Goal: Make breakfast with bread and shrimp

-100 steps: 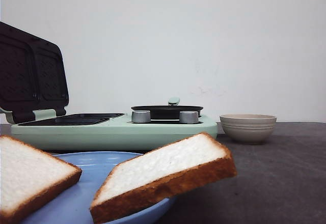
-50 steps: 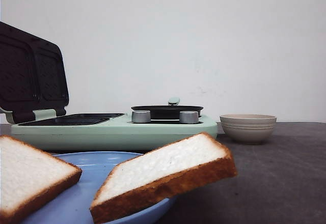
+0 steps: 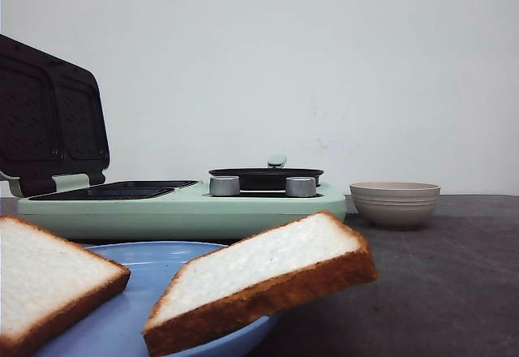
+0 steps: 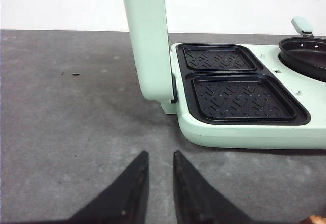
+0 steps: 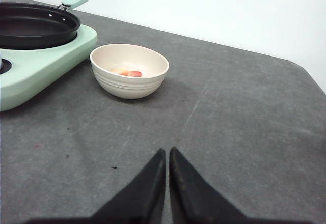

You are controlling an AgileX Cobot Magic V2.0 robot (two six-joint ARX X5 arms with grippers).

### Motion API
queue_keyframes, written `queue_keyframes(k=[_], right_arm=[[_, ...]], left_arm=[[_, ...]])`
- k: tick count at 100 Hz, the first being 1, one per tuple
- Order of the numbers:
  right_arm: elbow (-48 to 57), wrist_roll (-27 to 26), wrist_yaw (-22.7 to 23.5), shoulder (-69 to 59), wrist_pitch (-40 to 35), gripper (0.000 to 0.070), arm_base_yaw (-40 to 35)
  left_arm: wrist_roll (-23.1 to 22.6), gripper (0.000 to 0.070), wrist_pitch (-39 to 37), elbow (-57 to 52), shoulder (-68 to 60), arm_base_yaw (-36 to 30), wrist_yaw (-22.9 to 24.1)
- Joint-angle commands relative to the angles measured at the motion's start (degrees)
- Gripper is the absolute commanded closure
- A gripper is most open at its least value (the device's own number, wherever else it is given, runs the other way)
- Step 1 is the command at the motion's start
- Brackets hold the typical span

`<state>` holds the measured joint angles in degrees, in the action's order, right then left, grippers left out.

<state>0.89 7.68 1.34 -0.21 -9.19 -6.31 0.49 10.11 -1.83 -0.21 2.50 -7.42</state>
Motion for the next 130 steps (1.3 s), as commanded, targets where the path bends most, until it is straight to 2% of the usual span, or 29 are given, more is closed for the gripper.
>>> queue_keyframes(k=[1,46,62,86,95,108,117,130], right_arm=[[-0.2,0.0,0.1,0.0,0.6,0.0694,0.0],[-0.2,-0.3,0.2,0.0,0.6,0.0694,0.0],[-0.2,-1.6,0.2,0.0,0.6,0.0694,0.0],[-0.1,-16.5,0.2,0.0,0.7,0.0694,0.0],[0.4,-21.5,0.8,0.0,1.4,0.0695,0.0],[3.0,-26.1,5.0,-0.1,1.2,0.0696,0.0],[5.6,-29.6,5.2,-0.9,0.1,0.0696,0.0],[10.8,-33.3,5.5,-4.6,-4.4,0.0696,0.0]], left_arm=[[-0.7,0.0672,0.3,1.0,0.0,0.1,-0.1],[-0.6,0.0672,0.1,1.0,0.0,0.1,-0.1],[2.1,0.0672,-0.2,1.0,0.0,0.1,0.0],[8.1,0.0674,-2.5,1.0,0.0,0.1,-0.1],[13.8,0.0687,-2.4,0.3,0.0,0.1,0.0],[21.6,0.0688,0.5,-2.7,0.0,0.1,-0.2],[23.0,0.0688,3.1,-5.6,-0.5,0.1,-0.3],[24.7,0.0687,5.9,-11.4,-4.1,0.1,-3.4]])
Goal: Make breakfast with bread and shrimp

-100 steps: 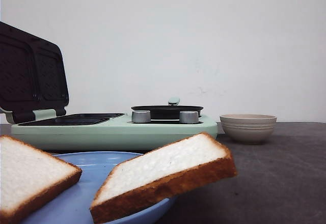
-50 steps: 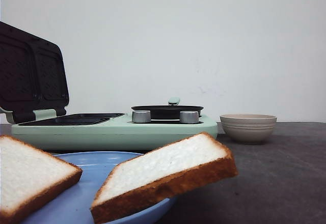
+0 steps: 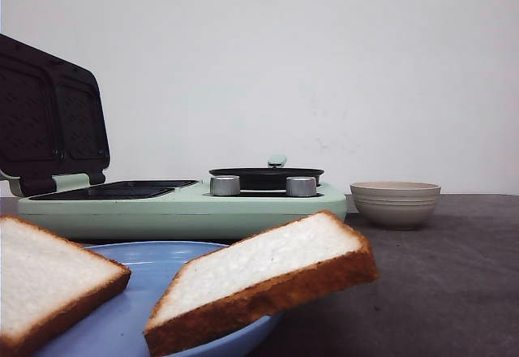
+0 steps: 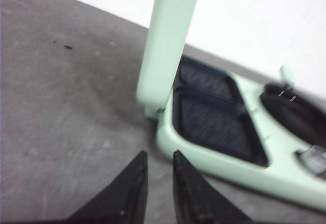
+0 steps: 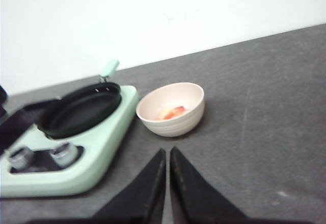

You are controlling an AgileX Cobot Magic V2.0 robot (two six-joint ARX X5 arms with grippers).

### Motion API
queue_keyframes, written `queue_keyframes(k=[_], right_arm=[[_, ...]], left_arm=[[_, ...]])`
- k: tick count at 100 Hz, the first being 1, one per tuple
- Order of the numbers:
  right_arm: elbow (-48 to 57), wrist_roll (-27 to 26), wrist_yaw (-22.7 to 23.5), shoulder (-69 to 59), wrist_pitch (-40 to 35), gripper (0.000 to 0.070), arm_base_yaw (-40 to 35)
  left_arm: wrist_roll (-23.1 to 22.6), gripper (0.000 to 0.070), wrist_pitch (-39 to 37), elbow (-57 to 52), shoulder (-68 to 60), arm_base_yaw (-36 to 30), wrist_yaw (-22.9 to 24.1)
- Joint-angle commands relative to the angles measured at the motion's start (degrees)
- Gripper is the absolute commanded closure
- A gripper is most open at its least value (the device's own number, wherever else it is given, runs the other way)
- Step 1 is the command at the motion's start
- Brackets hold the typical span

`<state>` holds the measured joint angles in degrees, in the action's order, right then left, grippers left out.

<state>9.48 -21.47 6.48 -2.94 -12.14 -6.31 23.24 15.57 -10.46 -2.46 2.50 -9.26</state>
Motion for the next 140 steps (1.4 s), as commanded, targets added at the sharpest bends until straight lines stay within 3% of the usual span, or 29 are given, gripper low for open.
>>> queue_keyframes(k=[1,19,27,35,46,68,83,87,91,101,106,115,140], right_arm=[[2.7,-4.3,0.5,-2.3,-1.9,0.0696,0.0],[12.6,-4.9,3.4,-13.5,-9.0,0.0696,0.0],[17.5,-4.2,4.5,-19.2,-13.6,0.0696,0.0],[21.7,-2.0,4.7,-23.7,-17.9,0.0696,0.0],[25.1,0.0,4.7,-27.1,-18.5,0.0696,0.0],[25.9,0.0,5.0,-27.6,-18.0,0.0696,0.0],[25.9,1.1,9.6,-28.2,-22.7,0.0694,-0.1],[25.9,1.6,11.8,-29.0,-24.4,0.0685,-0.1],[25.9,1.7,13.7,-29.9,-25.9,0.0651,-0.1],[25.9,2.2,17.4,-32.4,-27.9,0.0378,-0.1],[25.9,2.3,19.1,-33.6,-28.3,0.0293,-0.1],[25.9,2.6,21.2,-35.2,-28.4,0.0288,-0.3],[25.9,2.9,21.8,-35.9,-28.2,0.0288,-0.3]], left_arm=[[1.9,0.0687,0.7,-3.2,-2.3,0.1,-1.9],[1.4,0.0688,4.1,-13.5,-14.5,0.1,-6.8],[-2.1,0.0688,7.0,-18.7,-21.0,0.1,-9.1],[-4.8,0.0688,11.0,-23.2,-26.4,0.0,-9.3],[-5.0,0.0687,16.8,-27.7,-31.7,0.0,-9.3],[-4.9,0.0684,24.8,-29.1,-34.7,0.0,-9.3],[-4.8,0.0661,30.3,-29.1,-35.4,0.0,-9.9],[-5.2,0.0625,31.8,-29.1,-35.8,0.0,-11.0],[-5.4,0.0537,33.3,-29.0,-36.5,-0.1,-12.5],[-6.1,0.0297,36.0,-29.0,-38.4,-0.6,-15.8],[-6.1,0.0258,37.1,-29.0,-39.8,-1.1,-17.1],[-6.1,0.0261,38.8,-29.0,-42.4,-2.3,-18.3],[-6.6,0.0265,41.9,-28.0,-49.0,-7.8,-18.3]])
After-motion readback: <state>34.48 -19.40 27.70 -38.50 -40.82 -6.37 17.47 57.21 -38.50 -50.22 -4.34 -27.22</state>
